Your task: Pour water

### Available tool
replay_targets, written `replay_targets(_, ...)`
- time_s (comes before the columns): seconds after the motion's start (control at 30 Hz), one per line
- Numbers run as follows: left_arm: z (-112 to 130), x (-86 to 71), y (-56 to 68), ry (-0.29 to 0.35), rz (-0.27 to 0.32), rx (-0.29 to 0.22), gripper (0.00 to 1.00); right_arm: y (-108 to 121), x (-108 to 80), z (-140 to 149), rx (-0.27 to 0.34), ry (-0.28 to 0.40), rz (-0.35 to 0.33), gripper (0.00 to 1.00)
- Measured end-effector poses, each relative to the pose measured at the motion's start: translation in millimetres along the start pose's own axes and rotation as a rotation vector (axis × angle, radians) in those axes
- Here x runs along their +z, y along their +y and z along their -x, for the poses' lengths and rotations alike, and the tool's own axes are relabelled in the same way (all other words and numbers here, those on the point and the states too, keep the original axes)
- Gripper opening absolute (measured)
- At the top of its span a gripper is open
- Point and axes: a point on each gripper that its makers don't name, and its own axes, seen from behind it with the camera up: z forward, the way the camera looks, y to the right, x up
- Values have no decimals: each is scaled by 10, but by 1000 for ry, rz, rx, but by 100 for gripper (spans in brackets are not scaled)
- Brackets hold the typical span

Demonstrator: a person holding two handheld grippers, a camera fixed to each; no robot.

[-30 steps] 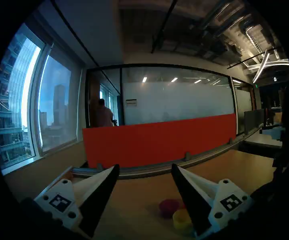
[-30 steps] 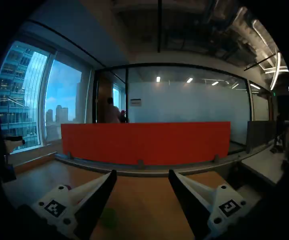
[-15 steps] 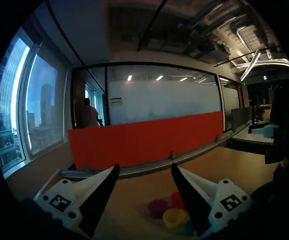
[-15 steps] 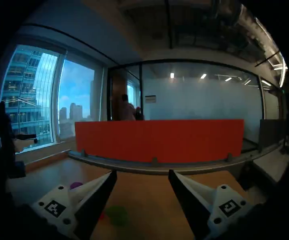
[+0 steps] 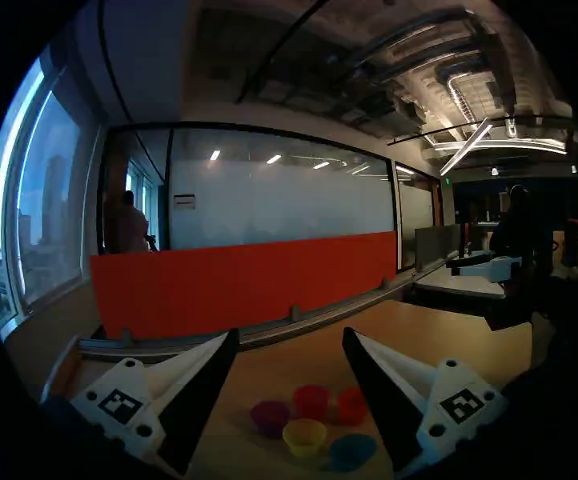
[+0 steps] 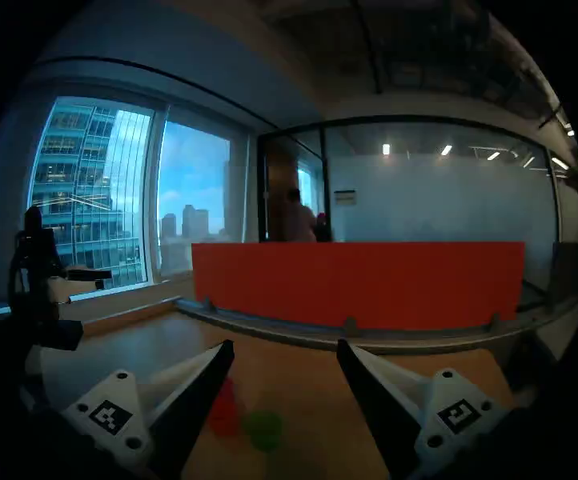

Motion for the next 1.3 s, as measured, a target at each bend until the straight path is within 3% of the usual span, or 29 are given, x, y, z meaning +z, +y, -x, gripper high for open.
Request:
replay_targets(0.2,82,-3,50,-24,33,-3,96,-60,-6,-24,-8,-9,-38,100)
replay_targets(0.5,246,-11,105,-65,61,36,96,-166,2,-26,-31,-50,-81,100)
replay_targets(0.8,468,-119,203,-97,101,18,96,-259,14,205,-63,-122,-112,100)
replay_targets(1.0,649,-157,242,-124,116,38,96,-320,10,358,-77,-157,-127,100)
replay_targets(1.3,874,-197,409,-150,165,44,96,-315,24,613,-85,-205,-131,100)
